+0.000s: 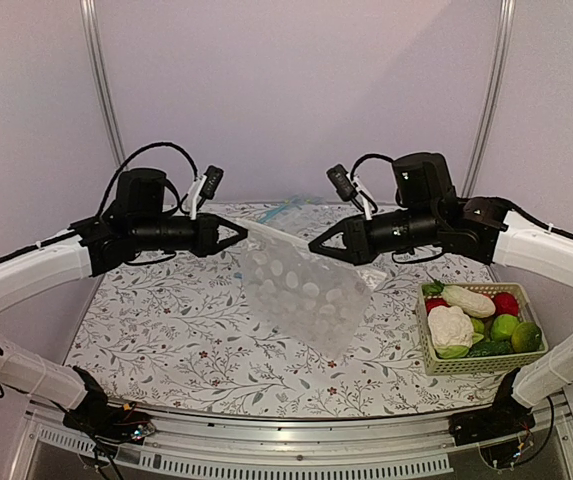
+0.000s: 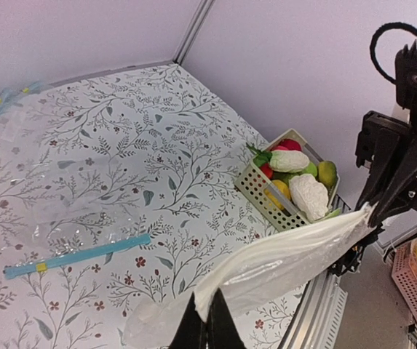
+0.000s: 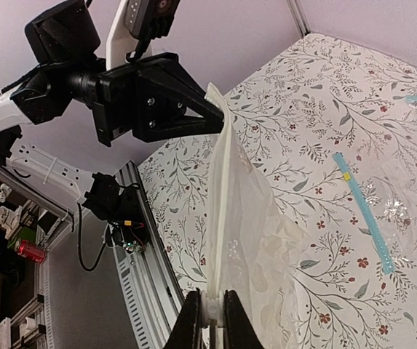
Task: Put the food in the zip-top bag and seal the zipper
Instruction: Unzip the zipper from the zipper food storage bag.
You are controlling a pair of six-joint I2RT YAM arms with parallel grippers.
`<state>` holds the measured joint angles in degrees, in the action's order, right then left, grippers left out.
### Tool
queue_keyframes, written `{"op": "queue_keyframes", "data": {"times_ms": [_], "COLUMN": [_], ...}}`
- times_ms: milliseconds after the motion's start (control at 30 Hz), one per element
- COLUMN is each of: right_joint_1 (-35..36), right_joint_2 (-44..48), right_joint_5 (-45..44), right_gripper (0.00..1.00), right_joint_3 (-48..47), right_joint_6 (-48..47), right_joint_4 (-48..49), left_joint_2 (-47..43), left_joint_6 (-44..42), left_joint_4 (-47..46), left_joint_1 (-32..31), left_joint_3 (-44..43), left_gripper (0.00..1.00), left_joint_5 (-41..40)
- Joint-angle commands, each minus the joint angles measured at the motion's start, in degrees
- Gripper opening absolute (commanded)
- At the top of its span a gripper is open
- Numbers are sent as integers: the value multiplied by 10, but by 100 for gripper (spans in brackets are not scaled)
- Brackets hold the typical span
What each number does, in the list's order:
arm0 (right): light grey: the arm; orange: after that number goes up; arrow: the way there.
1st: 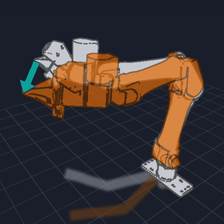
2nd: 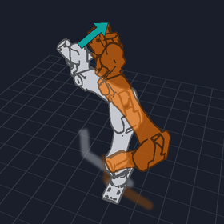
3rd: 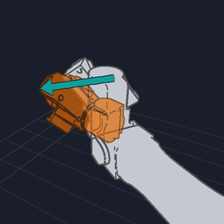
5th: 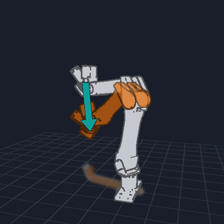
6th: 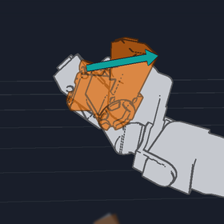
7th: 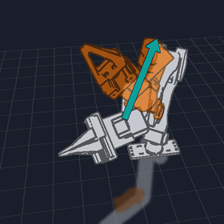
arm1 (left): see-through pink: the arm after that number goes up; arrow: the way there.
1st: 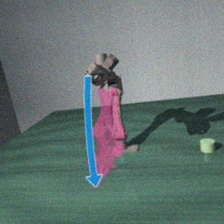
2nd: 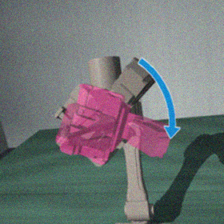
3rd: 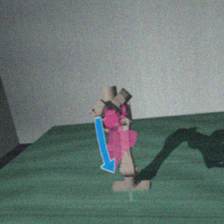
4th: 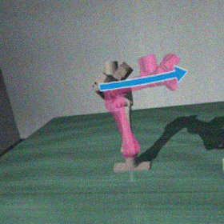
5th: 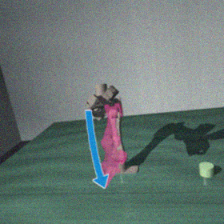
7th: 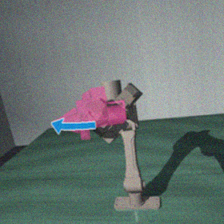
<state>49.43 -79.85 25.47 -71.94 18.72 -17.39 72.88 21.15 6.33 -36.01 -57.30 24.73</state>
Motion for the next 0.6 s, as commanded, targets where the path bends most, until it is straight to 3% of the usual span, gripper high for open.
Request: {"op": "queue_keyframes", "data": {"times_ms": [0,567], "right_joint_1": [-3,-7], "right_joint_2": [27,45], "right_joint_5": [-5,-23], "right_gripper": [0,0], "right_joint_3": [9,21], "right_joint_6": [-9,-12], "right_joint_4": [-31,-59], "left_joint_2": [-18,-57], "left_joint_6": [-5,-29], "left_joint_4": [35,74], "left_joint_1": [37,110], "left_joint_3": [16,29], "left_gripper": [0,0], "left_joint_5": [-41,-39]}}
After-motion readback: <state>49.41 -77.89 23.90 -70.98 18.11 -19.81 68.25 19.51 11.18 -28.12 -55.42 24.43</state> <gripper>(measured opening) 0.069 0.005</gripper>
